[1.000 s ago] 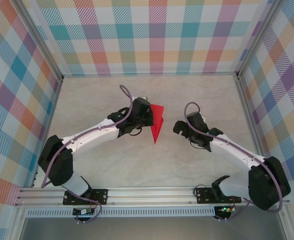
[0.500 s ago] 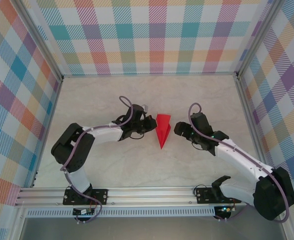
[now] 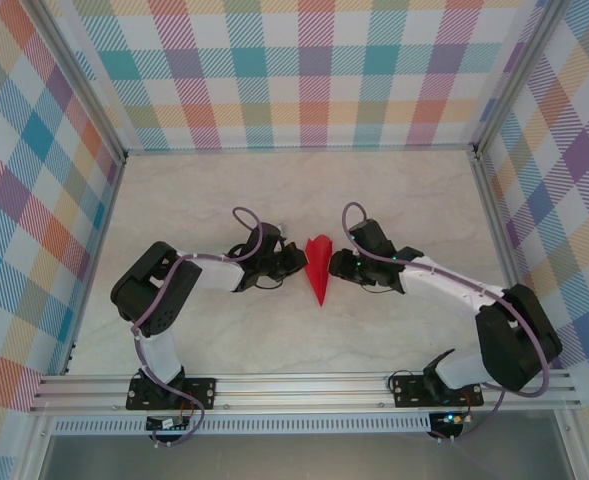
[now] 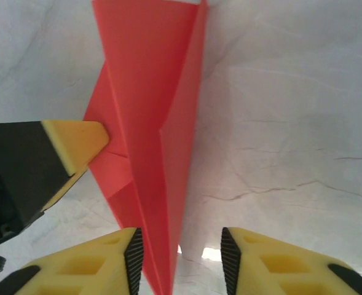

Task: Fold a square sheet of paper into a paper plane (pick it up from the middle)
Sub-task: Move the paper plane to the top-center of the table.

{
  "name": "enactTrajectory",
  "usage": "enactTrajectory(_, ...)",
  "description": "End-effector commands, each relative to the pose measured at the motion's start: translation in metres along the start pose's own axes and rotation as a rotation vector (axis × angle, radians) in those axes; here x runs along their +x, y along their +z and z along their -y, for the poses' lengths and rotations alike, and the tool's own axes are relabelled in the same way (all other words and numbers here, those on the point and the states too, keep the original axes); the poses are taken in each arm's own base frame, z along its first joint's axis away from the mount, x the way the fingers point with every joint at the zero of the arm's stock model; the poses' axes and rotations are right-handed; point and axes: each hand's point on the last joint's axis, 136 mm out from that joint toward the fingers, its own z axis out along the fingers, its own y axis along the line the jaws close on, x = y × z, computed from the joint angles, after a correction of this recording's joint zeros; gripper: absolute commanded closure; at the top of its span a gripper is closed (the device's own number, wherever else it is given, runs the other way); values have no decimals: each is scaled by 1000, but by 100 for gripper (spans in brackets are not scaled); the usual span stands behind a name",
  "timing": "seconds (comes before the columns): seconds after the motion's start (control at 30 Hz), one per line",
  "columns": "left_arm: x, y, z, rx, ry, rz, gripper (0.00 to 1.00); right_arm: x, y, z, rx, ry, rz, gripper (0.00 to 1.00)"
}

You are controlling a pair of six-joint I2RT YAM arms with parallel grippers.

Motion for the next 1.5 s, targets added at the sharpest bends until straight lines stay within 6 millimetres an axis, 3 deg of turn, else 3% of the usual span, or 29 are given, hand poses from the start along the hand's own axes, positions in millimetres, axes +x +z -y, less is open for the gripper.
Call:
enactTrajectory(0.0,-7,-1,-2,12,-5,20,100,-5,3,-21,-23,-33,2,64)
enactTrajectory(0.17,-6,0,0,22,2,11,100,2,12,-29,-4,-61,-26,65)
enactTrajectory(0.37,-5,2,-1,20,0,2,100,9,21,-32,27,-74,-59,58)
enactTrajectory(0.77,-3,4,-1,23,0,-9,100,20,37,-20,100,-45,-121,52)
enactTrajectory(1.1,-2,3,0,31,-1,-16,100,26,46,-23,115,-53,-152,52)
enactTrajectory(1.37,-1,1,-1,28,-1,-13,97,26,50,-16,165,-36,-149,58)
enactTrajectory(1.47,-2,-1,-1,21,1,-6,94,26,50,-9,204,-30,-147,70)
